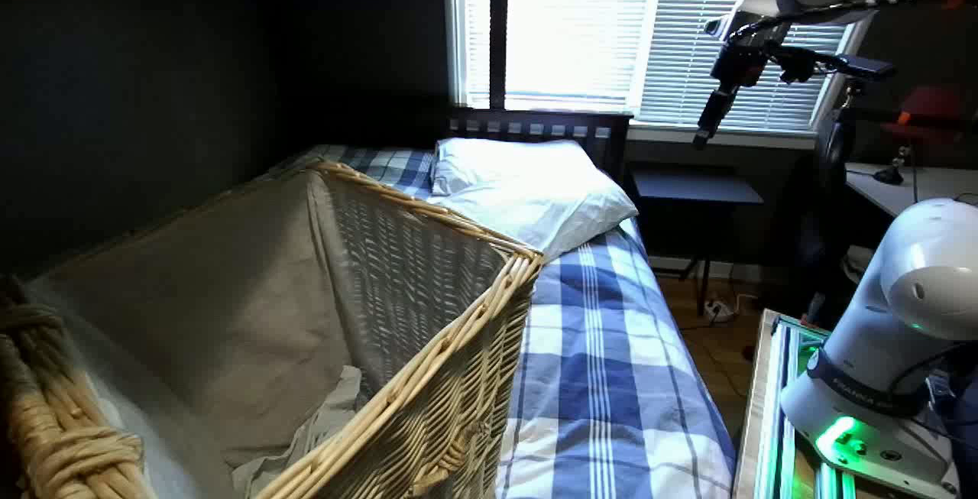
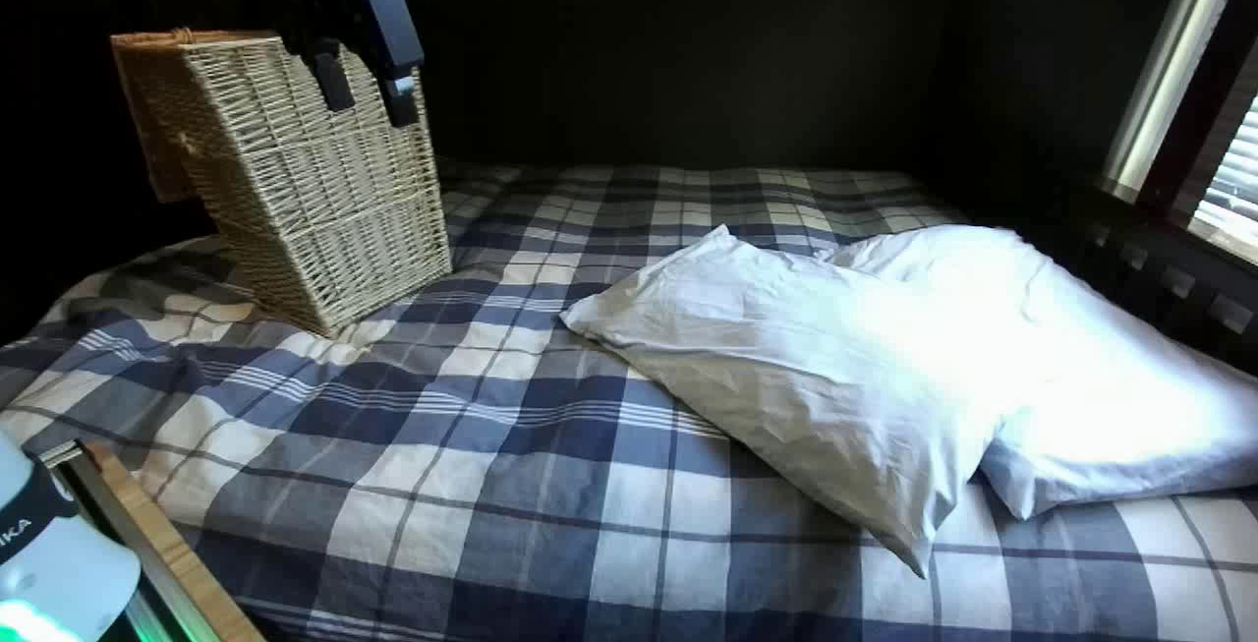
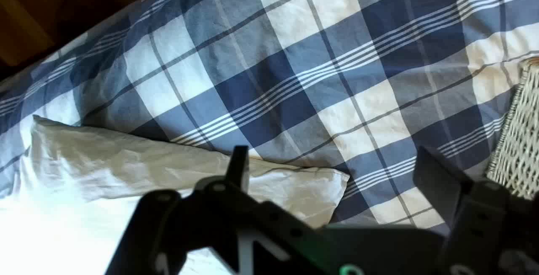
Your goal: Move the basket to the right then remove the pillow case from the basket and put it on the bed.
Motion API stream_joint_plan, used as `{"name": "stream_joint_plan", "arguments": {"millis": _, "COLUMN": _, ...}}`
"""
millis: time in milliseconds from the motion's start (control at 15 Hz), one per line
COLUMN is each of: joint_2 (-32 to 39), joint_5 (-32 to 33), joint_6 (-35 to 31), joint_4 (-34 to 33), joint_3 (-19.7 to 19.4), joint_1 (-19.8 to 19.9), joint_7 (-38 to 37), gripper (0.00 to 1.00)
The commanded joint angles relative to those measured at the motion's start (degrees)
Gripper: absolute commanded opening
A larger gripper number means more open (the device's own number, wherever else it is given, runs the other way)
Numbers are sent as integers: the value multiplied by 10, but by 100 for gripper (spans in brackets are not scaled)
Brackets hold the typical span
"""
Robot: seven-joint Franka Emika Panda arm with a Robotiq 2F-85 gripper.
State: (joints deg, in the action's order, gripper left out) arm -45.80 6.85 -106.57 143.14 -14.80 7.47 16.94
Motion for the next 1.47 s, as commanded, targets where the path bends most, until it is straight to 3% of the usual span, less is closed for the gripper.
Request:
{"name": "stream_joint_plan", "arguments": {"millis": 0, "joint_2": 0, "joint_5": 0, "joint_6": 2, "joint_4": -2, "joint_3": 0, "joint_1": 0, "joint_7": 0, "gripper": 100}}
{"name": "stream_joint_plan", "arguments": {"millis": 933, "joint_2": 5, "joint_5": 2, "joint_6": -1, "joint_4": -6, "joint_3": 6, "joint_1": -5, "joint_7": 2, "gripper": 100}}
{"name": "stream_joint_plan", "arguments": {"millis": 1400, "joint_2": 34, "joint_5": 3, "joint_6": -122, "joint_4": -30, "joint_3": 31, "joint_1": -72, "joint_7": 60, "gripper": 100}}
